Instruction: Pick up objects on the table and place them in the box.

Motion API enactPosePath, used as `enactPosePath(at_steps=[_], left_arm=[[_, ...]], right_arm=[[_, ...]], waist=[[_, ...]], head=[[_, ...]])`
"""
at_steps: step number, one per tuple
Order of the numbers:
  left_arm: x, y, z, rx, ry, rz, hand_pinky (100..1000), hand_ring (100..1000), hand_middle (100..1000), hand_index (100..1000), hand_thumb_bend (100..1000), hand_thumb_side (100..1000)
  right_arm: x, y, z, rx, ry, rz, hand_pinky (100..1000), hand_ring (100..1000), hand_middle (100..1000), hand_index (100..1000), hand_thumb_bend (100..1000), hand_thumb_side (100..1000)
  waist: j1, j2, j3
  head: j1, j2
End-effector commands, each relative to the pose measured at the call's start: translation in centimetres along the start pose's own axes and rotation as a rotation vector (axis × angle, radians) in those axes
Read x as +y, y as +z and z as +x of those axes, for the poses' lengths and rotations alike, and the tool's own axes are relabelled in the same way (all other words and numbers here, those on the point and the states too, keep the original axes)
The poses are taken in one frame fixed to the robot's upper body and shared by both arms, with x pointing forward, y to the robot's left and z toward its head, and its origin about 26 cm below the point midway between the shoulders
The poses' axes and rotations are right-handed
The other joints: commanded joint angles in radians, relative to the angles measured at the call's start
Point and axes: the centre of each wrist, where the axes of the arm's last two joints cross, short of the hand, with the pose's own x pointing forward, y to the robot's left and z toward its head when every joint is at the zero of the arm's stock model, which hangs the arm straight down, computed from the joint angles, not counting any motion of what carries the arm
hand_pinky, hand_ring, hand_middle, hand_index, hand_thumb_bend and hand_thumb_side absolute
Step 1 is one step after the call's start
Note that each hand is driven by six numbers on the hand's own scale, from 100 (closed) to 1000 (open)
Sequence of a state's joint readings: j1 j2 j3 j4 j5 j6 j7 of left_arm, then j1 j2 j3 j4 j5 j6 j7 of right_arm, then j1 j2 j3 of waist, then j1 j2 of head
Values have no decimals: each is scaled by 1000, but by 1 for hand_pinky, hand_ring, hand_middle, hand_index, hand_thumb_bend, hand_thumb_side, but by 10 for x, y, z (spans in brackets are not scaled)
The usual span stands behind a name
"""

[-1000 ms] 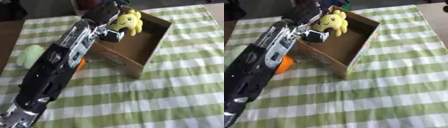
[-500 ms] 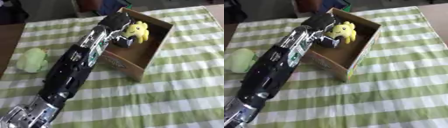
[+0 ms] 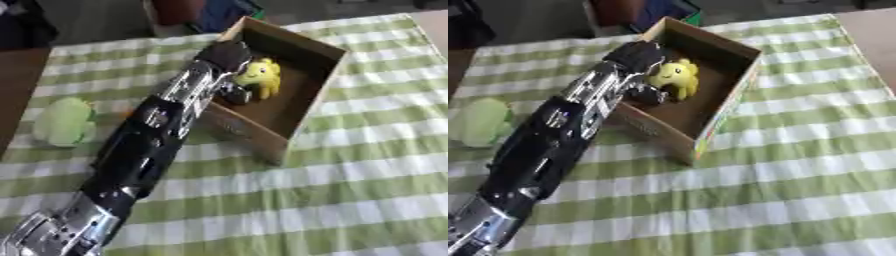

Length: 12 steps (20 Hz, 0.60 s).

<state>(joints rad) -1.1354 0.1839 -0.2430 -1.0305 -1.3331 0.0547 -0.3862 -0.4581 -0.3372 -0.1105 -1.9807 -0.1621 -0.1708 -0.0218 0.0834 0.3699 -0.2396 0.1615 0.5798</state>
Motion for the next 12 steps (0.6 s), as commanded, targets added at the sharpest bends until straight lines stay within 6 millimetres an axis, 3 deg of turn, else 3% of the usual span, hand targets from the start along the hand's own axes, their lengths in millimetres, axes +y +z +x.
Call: enactPosePath(at_steps=[1, 2, 3, 5, 7, 12], left_arm=[[11, 0, -3, 30, -21, 42, 532, 699, 617, 865, 168, 733], [11, 1, -3, 40, -23, 52, 537, 704, 622, 866, 227, 776], [11, 1, -4, 47, -26, 60, 555, 728, 648, 875, 447, 916], [10, 2, -4, 59, -39, 76, 572, 748, 672, 895, 651, 1000], [10, 3, -5, 72, -46, 93, 577, 757, 685, 908, 807, 1000], [12, 8, -10, 135, -41, 203, 575, 755, 689, 918, 827, 1000]], right_arm=[[-2, -4, 7, -28, 5, 6, 751, 739, 539, 847, 100, 971], [-2, -4, 7, -27, 5, 5, 751, 739, 539, 847, 100, 971], [-2, -3, 7, -26, 5, 5, 751, 739, 539, 847, 100, 972], [-2, -2, 6, -22, 6, 4, 751, 739, 538, 847, 100, 973], [-2, -1, 6, -17, 6, 2, 751, 739, 538, 848, 100, 973], [-4, -1, 6, -19, 14, 0, 750, 739, 539, 847, 100, 968]], waist=[[-10, -19, -1], [-10, -18, -1], [-11, -18, 0], [-11, -18, 2], [-12, -18, 3], [-17, -20, 10]], head=[[-1, -6], [-2, -6], [-2, -6], [-4, -6], [-5, -7], [-13, 0]])
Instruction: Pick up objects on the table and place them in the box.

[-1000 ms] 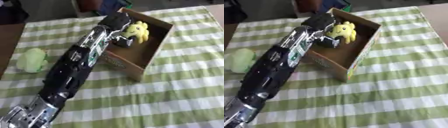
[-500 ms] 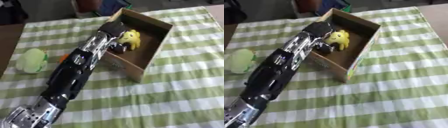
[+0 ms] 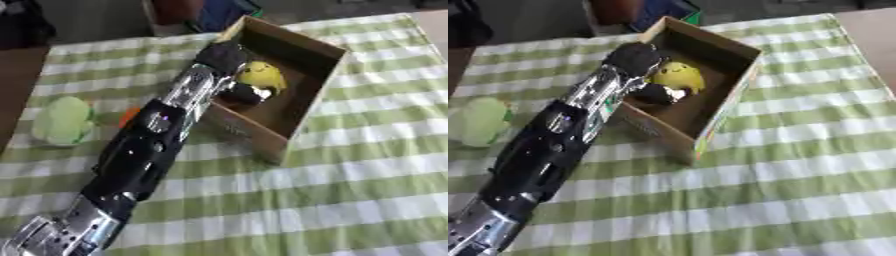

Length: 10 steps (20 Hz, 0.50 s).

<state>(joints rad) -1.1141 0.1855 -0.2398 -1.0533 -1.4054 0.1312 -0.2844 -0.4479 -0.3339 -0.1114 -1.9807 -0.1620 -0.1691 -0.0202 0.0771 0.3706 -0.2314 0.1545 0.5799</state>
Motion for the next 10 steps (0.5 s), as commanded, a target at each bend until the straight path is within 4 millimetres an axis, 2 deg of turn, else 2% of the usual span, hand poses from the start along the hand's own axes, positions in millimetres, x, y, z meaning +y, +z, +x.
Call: enactPosePath(at_steps=[1, 5, 10], left_arm=[[16, 3, -11, 46, 13, 112, 571, 751, 680, 913, 818, 1000], [26, 13, -15, 41, 106, 213, 569, 738, 655, 905, 772, 1000], [66, 42, -30, -7, 363, 439, 550, 701, 599, 869, 671, 1000]], right_arm=[[-4, -5, 8, -33, 17, 2, 750, 739, 539, 846, 100, 967], [-6, -7, 9, -44, 26, 3, 748, 740, 540, 845, 100, 964], [-9, -8, 11, -47, 41, 5, 747, 738, 543, 844, 100, 962]], waist=[[-12, -22, 5], [-17, -27, 19], [-22, -36, 44]], head=[[-9, 3], [-20, 11], [-49, 41]])
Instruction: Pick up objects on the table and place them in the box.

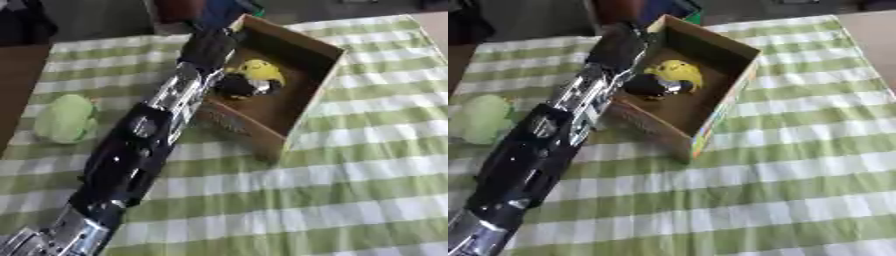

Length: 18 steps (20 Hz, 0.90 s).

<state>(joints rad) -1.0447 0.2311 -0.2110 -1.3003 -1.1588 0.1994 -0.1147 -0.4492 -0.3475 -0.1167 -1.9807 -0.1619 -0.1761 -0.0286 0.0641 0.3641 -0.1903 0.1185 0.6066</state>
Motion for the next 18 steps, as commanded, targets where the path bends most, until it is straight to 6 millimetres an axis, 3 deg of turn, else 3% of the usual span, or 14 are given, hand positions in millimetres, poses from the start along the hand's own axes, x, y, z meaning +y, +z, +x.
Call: enactPosePath(at_steps=[1, 5, 9, 13, 16, 18], left_arm=[[48, 8, -7, -34, 159, 173, 548, 694, 588, 859, 640, 975], [88, 34, -18, -84, 364, 305, 538, 677, 567, 841, 592, 928], [113, 59, -32, -98, 457, 365, 536, 673, 562, 833, 582, 904], [121, 78, -47, -59, 452, 371, 533, 671, 567, 829, 538, 911], [119, 91, -61, -4, 413, 344, 537, 685, 598, 836, 452, 922], [115, 97, -70, 37, 382, 324, 538, 693, 611, 839, 440, 928]], right_arm=[[-6, -7, 9, -37, 31, 9, 747, 739, 545, 845, 100, 962], [-9, -7, 10, -41, 33, -15, 745, 741, 557, 849, 100, 969], [-11, -7, 10, -39, 31, -35, 747, 743, 564, 852, 100, 979], [-12, -7, 11, -38, 35, -44, 749, 747, 575, 860, 100, 989], [-13, -7, 11, -38, 42, -48, 751, 752, 583, 869, 100, 1000], [-13, -6, 11, -37, 46, -51, 752, 751, 581, 868, 100, 1000]], waist=[[-9, -32, 9], [-13, -42, 34], [-18, -49, 55], [-24, -55, 74], [-28, -56, 86], [-30, -55, 92]], head=[[-20, 20], [-43, 36], [-57, 44], [-64, 50], [-74, 51], [-79, 49]])
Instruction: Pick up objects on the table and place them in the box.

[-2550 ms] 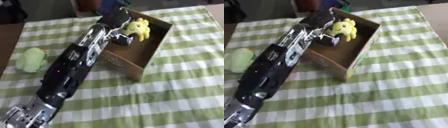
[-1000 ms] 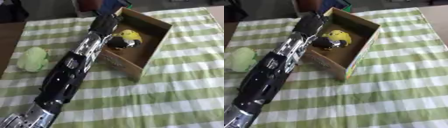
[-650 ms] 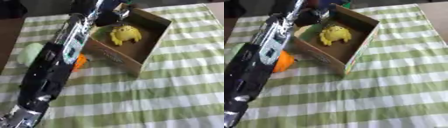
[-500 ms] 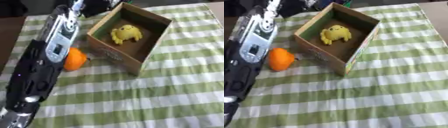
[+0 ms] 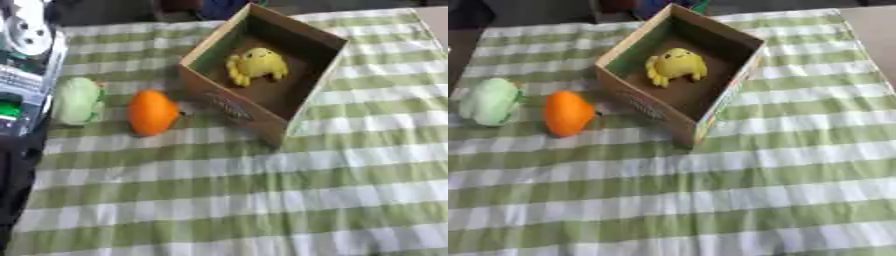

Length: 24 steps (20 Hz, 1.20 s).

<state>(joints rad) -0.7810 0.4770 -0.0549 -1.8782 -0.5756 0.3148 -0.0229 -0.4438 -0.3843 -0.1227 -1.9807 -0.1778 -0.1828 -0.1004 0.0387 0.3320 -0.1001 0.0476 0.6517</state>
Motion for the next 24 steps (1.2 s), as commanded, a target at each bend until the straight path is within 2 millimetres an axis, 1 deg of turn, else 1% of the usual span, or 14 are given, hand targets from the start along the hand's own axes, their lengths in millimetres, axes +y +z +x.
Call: enactPosePath(at_steps=[1, 5, 6, 9, 10, 11, 13, 14, 16, 17, 18, 21, 24], left_arm=[[18, 4, -8, 30, -78, 20, 539, 694, 615, 840, 438, 931], [17, 11, -28, 113, -191, -36, 544, 724, 683, 864, 447, 941], [16, 12, -32, 130, -224, -63, 547, 735, 705, 871, 437, 945], [13, 13, -50, 185, -342, -169, 556, 751, 725, 874, 414, 948], [12, 13, -55, 202, -379, -204, 559, 756, 729, 875, 386, 914], [12, 12, -61, 218, -413, -238, 561, 758, 732, 876, 425, 950], [12, 12, -73, 253, -472, -307, 566, 767, 743, 882, 461, 946], [11, 12, -79, 269, -497, -346, 569, 772, 750, 887, 501, 953], [10, 12, -90, 294, -533, -415, 572, 774, 753, 891, 524, 956], [10, 13, -97, 310, -553, -453, 580, 788, 768, 904, 612, 962], [10, 13, -104, 325, -573, -488, 582, 791, 772, 909, 638, 966], [11, 13, -121, 367, -634, -579, 587, 801, 783, 918, 683, 972], [13, 16, -135, 398, -693, -644, 592, 810, 795, 924, 707, 977]], right_arm=[[-5, -6, 9, -32, 28, 7, 752, 751, 581, 867, 100, 1000], [-5, -5, 8, -29, 33, 7, 752, 751, 580, 866, 100, 1000], [-5, -5, 8, -29, 35, 8, 752, 751, 580, 866, 100, 1000], [-6, -5, 8, -28, 41, 11, 752, 751, 579, 864, 100, 1000], [-6, -5, 8, -27, 43, 13, 753, 751, 578, 864, 100, 1000], [-6, -4, 8, -25, 46, 14, 753, 751, 578, 864, 100, 1000], [-6, -3, 8, -20, 50, 13, 753, 751, 578, 864, 100, 1000], [-7, -3, 7, -17, 52, 13, 753, 750, 577, 864, 100, 1000], [-7, -2, 7, -13, 56, 13, 753, 750, 577, 864, 100, 1000], [-7, -2, 7, -11, 58, 14, 753, 749, 575, 862, 100, 1000], [-7, -2, 7, -9, 60, 14, 753, 749, 575, 862, 100, 1000], [-7, -1, 7, -4, 62, 15, 753, 749, 574, 861, 100, 1000], [-8, 0, 6, 1, 66, 16, 753, 748, 573, 860, 100, 1000]], waist=[[-6, -23, 4], [-11, -19, 11], [-11, -18, 12], [-12, -18, 12], [-11, -19, 12], [-11, -20, 12], [-9, -22, 12], [-8, -23, 11], [-6, -25, 10], [-5, -27, 10], [-4, -28, 10], [-1, -32, 9], [1, -35, 9]], head=[[-9, 3], [-7, -1], [-7, -1], [-8, -1], [-8, -1], [-9, -1], [-10, 1], [-11, 2], [-13, 4], [-14, 5], [-14, 6], [-15, 8], [-17, 11]])
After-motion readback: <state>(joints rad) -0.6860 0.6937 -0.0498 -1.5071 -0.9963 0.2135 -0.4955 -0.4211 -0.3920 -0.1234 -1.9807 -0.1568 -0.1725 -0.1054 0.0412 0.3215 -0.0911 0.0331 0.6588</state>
